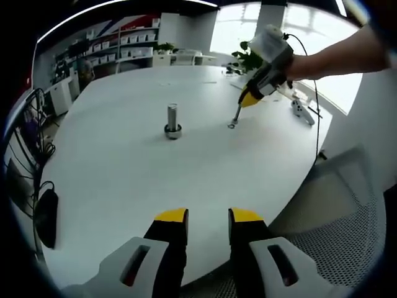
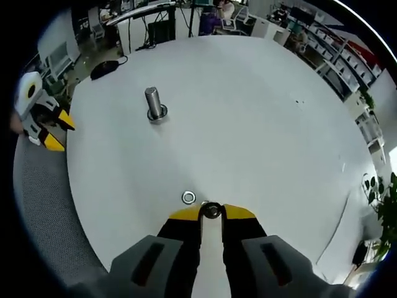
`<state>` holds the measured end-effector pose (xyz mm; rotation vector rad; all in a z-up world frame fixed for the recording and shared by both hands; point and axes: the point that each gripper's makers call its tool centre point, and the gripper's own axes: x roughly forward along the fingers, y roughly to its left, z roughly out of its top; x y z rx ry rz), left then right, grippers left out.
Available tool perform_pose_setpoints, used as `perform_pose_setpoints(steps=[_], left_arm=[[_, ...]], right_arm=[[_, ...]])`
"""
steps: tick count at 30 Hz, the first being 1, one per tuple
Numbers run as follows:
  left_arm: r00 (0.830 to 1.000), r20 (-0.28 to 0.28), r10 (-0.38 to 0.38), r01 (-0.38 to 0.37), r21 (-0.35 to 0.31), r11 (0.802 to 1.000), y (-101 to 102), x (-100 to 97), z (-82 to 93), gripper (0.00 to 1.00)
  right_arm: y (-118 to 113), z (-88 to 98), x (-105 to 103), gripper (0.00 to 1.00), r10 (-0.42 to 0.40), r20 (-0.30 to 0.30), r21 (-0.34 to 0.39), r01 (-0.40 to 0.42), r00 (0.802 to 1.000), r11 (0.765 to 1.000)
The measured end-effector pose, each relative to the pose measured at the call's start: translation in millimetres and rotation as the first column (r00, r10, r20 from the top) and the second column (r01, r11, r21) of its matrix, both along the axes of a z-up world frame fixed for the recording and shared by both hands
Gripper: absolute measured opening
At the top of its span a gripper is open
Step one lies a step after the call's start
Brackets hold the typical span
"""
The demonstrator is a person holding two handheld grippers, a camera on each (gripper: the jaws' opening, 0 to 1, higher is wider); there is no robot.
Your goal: Place the washer onto the threaded stud by aligning its center hole with the stud, sliding it down to the base, and recovering from edge contact or off-axis alignment until the washer reaches the visible bottom stop.
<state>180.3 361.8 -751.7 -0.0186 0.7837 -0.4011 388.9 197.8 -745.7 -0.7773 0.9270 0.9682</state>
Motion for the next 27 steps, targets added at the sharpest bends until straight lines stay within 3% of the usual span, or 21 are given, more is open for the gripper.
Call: perform_pose_setpoints(steps=[17,27], left_arm=[[1.000,-0.009,0.007,-0.007,0.004,1.000,1,-0.4,-2.0,0.23],[1.000,-0.015,0.004,-0.004,0.005,1.000,1,-1.0,-3.1,0.23]], right_arm=[[5,-34.8,5,0.14,0.010,-0.071,-0.041,-0.013,0.997,0.999],[9,-39.7,-1,0.10,-0.001,-0.112,-0.032,-0.003,0.994,0.999]])
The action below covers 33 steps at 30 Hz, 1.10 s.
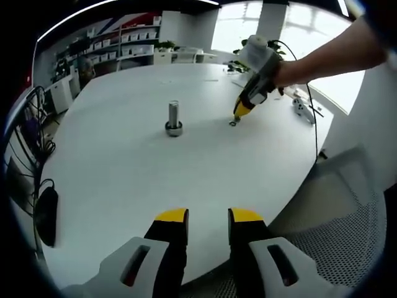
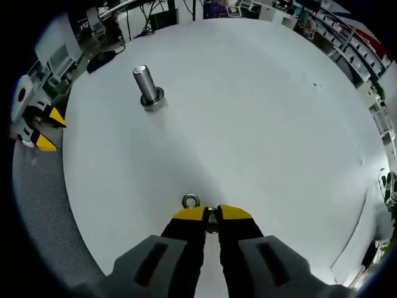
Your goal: Place the washer onto the threaded stud by aligning its center hole with the stud, sliding it down to the base, and recovering from edge contact or off-axis alignment until the washer reaches the visible bottom stop.
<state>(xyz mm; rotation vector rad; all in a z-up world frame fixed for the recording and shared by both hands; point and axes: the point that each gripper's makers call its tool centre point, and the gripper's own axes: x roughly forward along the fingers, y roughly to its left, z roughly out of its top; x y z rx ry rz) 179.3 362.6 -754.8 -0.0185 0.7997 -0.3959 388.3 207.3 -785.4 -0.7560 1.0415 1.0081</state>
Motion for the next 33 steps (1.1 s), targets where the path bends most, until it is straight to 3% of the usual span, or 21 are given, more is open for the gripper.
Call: perform_pose_setpoints(steps=[14,27,33], left_arm=[[1.000,-0.004,-0.001,0.001,0.005,1.000,0,-0.6,-0.3,0.23],[1.000,-0.003,0.000,0.000,0.008,1.000,1,-0.4,-0.6,0.23],[1.000,-0.002,0.010,-0.010,0.004,1.000,2,0.0,0.0,0.23]], right_arm=[[-3,3.8,0,0.21,0.008,0.008,0.021,-0.008,1.000,1.000],[2,19.8,1,0.26,0.092,0.075,0.023,-0.094,0.993,0.995],[9,20.8,-3,0.29,0.099,0.057,0.013,-0.100,0.993,0.995]])
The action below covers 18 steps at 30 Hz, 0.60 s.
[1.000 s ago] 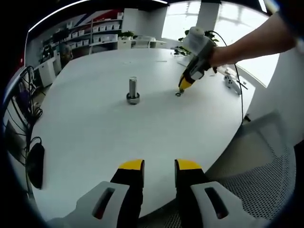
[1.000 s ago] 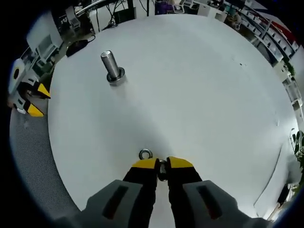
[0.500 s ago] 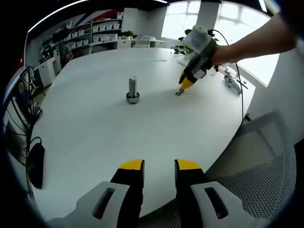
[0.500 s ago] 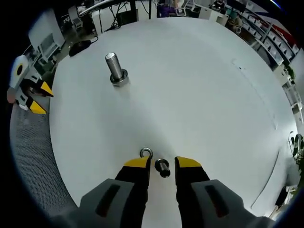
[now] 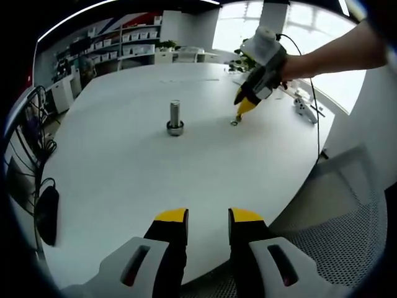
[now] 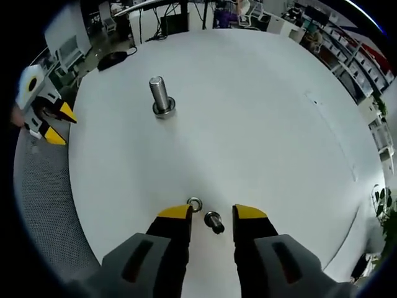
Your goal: Place the washer onto the threaded stud by aligning its center hole with the stud, sliding it down to the base, and recovering from edge contact or off-axis alignment until the washer reaches the visible bottom stop.
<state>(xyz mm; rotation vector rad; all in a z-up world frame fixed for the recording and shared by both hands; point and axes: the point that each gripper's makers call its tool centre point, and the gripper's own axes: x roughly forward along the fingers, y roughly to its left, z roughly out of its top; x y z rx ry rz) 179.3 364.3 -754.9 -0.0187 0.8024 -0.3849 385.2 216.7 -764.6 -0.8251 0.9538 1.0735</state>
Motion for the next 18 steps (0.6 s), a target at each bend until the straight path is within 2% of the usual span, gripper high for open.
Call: perform_pose_setpoints(steps=[5,9,16,18], left_arm=[[1.000,0.003,-0.005,0.005,0.005,1.000,0,0.2,0.1,0.23],[1.000,0.002,-0.001,0.001,0.004,1.000,0,0.0,0.5,0.23],[1.000,0.005,0.001,-0.001,0.000,1.000,0,0.6,1.1,0.23],[1.000,0.007,0.001,-0.001,0.000,1.000,0,0.7,1.2,0.23]], right_arm=[[9,-3.6,-6,0.29,0.079,0.004,-0.039,-0.079,0.997,0.996],[6,-12.7,-10,0.29,0.174,-0.014,-0.126,-0.174,0.985,0.977],[15,-16.6,-11,0.29,0.205,-0.039,-0.130,-0.208,0.978,0.969],[17,-18.0,-14,0.28,0.235,-0.046,-0.143,-0.239,0.971,0.960]])
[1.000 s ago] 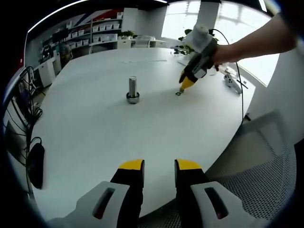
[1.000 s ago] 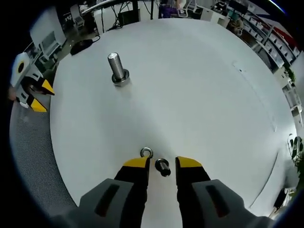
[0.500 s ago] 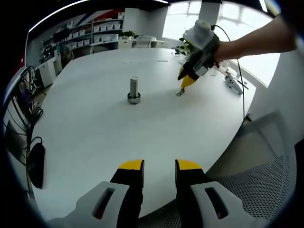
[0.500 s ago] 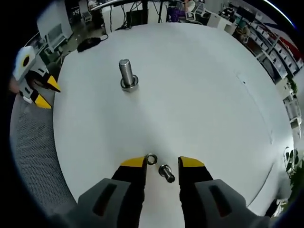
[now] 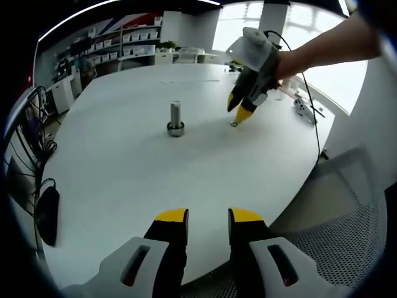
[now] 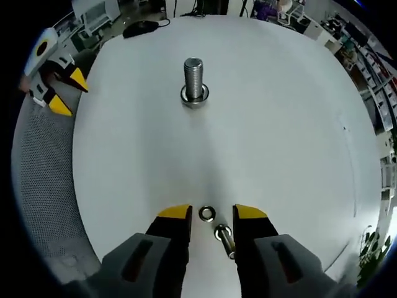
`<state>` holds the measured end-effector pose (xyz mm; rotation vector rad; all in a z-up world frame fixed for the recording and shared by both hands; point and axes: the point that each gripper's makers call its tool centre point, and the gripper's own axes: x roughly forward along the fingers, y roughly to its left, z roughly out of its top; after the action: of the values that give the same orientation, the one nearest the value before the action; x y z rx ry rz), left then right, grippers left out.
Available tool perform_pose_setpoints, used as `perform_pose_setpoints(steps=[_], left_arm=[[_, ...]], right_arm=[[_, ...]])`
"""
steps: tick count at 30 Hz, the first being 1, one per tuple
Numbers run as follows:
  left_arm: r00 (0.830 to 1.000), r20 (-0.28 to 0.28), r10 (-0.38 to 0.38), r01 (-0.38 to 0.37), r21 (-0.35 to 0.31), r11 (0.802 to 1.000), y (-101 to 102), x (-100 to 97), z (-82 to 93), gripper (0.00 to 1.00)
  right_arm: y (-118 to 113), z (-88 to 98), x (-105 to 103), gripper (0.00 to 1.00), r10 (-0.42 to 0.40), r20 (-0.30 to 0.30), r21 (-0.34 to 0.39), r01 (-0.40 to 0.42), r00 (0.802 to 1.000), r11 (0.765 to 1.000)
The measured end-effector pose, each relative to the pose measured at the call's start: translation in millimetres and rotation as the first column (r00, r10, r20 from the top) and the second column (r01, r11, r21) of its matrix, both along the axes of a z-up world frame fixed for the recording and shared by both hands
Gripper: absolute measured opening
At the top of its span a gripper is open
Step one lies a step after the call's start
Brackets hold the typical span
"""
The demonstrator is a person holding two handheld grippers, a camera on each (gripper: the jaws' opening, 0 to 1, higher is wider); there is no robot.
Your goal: Place the washer onto the threaded stud by aligning its center hole with the stud, sliding it down to the base, and recovering from edge contact or off-axis alignment until the washer reaches the visible bottom stop.
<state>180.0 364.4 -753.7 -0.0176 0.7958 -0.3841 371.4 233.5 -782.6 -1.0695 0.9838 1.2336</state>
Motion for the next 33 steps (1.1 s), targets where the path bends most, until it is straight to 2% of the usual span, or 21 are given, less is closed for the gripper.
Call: perform_pose_setpoints(steps=[3,7,10,13,22,24,33], left_arm=[[1.000,0.002,0.001,-0.001,-0.004,1.000,0,0.0,0.4,0.23],[1.000,0.003,-0.002,0.002,-0.006,1.000,0,0.1,0.3,0.23],[1.000,-0.001,-0.010,0.010,0.000,1.000,-1,-0.9,-0.5,0.23],[1.000,0.002,-0.015,0.015,-0.002,1.000,-2,-0.6,0.0,0.23],[1.000,0.003,-0.012,0.012,-0.011,1.000,-3,-0.3,0.7,0.23],[1.000,0.003,-0.012,0.012,-0.013,1.000,-3,-0.3,0.8,0.23],[1.000,0.001,-0.013,0.013,-0.017,1.000,-3,-0.6,0.8,0.23]], right_arm=[[-2,-4.5,-4,0.28,0.059,-0.006,-0.052,-0.060,0.998,0.997],[-5,-9.5,-8,0.27,0.094,-0.029,-0.100,-0.096,0.995,0.990],[-8,-11.0,-6,0.27,0.179,-0.003,-0.147,-0.177,0.984,0.973],[-12,-14.8,-10,0.26,0.161,-0.028,-0.164,-0.163,0.987,0.973],[-13,-17.1,-8,0.23,0.156,-0.041,-0.186,-0.161,0.987,0.969],[-14,-17.5,-14,0.18,0.128,-0.073,-0.187,-0.140,0.989,0.972],[-11,-17.5,-13,0.16,0.119,-0.066,-0.187,-0.129,0.991,0.974]])
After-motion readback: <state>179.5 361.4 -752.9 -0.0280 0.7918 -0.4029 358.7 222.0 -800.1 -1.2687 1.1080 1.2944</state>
